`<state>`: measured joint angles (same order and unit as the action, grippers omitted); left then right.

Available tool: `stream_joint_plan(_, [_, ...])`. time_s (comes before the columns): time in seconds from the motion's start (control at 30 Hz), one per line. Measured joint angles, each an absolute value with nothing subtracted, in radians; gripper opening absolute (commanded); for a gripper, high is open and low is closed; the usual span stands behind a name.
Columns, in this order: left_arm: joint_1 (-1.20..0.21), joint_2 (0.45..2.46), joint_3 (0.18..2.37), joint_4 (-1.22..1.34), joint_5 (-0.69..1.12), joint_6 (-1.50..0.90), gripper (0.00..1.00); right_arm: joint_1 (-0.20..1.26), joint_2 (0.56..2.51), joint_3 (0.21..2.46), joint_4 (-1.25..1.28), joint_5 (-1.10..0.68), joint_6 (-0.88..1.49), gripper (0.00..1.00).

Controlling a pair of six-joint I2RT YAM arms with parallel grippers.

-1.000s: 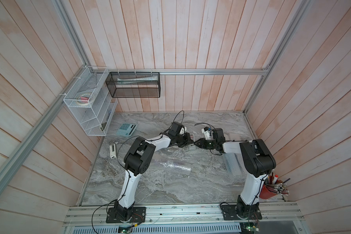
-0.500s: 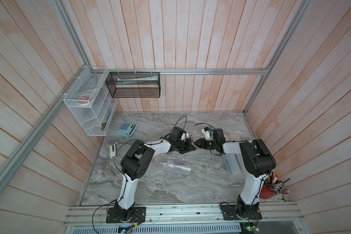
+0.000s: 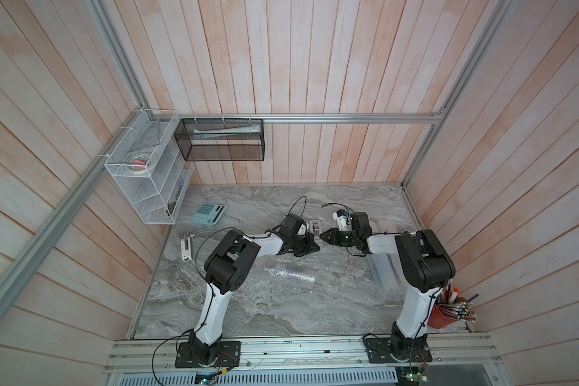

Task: Wrap wine bottles in bubble wrap
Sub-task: Tear off the tape using the Tape Cutter.

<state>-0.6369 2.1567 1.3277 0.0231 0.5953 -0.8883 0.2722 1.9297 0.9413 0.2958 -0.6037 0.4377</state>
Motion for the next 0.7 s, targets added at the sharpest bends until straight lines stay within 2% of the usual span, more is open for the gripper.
stream_joint_plan(0.27, [-0.676, 2.182, 1.349, -0.063, 0.625, -0.824, 0.00, 0.272, 1.930, 0.947, 0.288, -0.601, 0.431, 0.32])
stream_joint_plan(0.43, [-0.681, 2.173, 1.357, -0.102, 0.630, -0.807, 0.00, 0.272, 1.924, 0.953, 0.272, -0.585, 0.402, 0.36])
stream_joint_plan(0.5, [-0.678, 2.165, 1.377, -0.150, 0.624, -0.796, 0.00, 0.272, 1.912, 0.952, 0.250, -0.572, 0.384, 0.41])
stream_joint_plan(0.7, [-0.633, 2.049, 1.401, -0.290, 0.616, -0.738, 0.00, 0.259, 1.770, 0.924, 0.175, -0.574, 0.308, 0.63])
